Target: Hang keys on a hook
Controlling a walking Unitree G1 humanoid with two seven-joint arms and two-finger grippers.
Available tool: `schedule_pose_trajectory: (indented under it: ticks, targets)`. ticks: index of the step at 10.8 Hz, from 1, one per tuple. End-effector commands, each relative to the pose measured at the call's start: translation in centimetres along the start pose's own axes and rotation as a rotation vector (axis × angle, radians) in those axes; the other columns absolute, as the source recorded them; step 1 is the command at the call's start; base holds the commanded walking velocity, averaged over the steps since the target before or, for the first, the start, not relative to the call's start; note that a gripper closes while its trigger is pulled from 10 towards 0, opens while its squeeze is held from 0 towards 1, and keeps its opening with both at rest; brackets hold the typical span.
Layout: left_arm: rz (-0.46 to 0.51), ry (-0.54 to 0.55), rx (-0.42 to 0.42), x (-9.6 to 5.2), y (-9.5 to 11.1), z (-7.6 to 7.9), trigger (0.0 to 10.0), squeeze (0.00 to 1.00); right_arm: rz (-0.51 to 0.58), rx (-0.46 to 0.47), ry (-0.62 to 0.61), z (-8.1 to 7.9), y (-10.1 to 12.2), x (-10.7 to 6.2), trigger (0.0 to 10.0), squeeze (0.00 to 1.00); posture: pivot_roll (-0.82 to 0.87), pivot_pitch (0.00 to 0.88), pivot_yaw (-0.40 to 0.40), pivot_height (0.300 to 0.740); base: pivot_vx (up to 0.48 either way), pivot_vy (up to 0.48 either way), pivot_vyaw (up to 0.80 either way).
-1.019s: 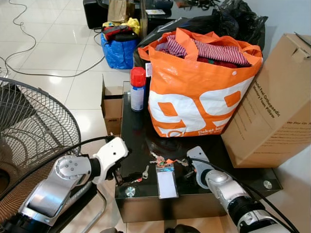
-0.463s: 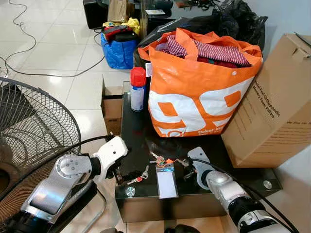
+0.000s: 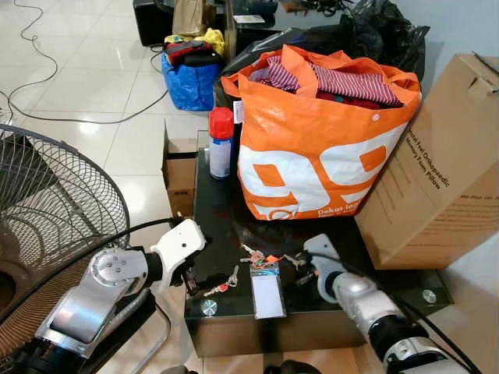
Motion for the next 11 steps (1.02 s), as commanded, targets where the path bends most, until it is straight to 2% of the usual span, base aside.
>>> schedule_pose_trajectory:
  ticks: [1,3,5,6,7,8,11]
  targets:
    - [-0.002,-0.012,0.005,0.3,-0.1,0.3,10.0,0.98,0.053,0.034,0.003,0.8,0.8,-0.4,0.0,0.0,-0.08,0.042,-0.095,0.74,0.0,0.0,0.0]
    - [0.007,-0.012,0.003,0.5,0.1,0.5,10.0,0.97,0.123,0.086,0.046,1.4,1.7,-1.4,0.0,0.0,-0.08,0.042,-0.097,0.74,0.0,0.0,0.0]
    - [0.01,-0.012,0.002,0.6,0.1,0.6,10.0,0.97,0.14,0.093,0.05,1.8,1.8,-1.9,0.0,0.0,-0.09,0.046,-0.102,0.74,0.0,0.0,0.0]
    - [0.011,-0.011,0.003,0.7,0.1,0.7,10.0,0.97,0.107,0.052,-0.003,2.3,1.4,-1.8,10.0,0.0,-0.09,0.05,-0.105,0.74,0.0,0.0,0.0]
    - [0.01,-0.012,0.006,0.8,0.1,0.8,10.0,0.97,0.113,0.053,0.012,1.8,1.5,-1.7,10.0,1.0,-0.09,0.053,-0.106,0.74,0.0,0.0,0.0]
    - [-0.001,-0.013,0.013,0.7,-0.1,0.9,10.0,0.97,0.098,-0.024,0.0,0.8,1.6,-1.3,10.0,1.0,-0.09,0.06,-0.108,0.74,0.0,0.0,0.0]
    - [-0.013,-0.013,0.013,0.3,-0.3,1.1,10.0,0.97,0.073,-0.049,-0.014,-0.8,1.5,-0.5,10.0,1.0,-0.08,0.075,-0.113,0.74,0.0,0.0,0.0]
Point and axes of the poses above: a point about 5 cm out from each wrist's last joint towards the gripper, its own x axis pointing out of the wrist towards the gripper, its own y axis along the axis of the wrist's last joint, z = x × y, the point moved 5 cm from there along x, pointing out of the wrist towards the gripper, and after that the axes turned 2 degrees about -x, right-handed, at the moved point
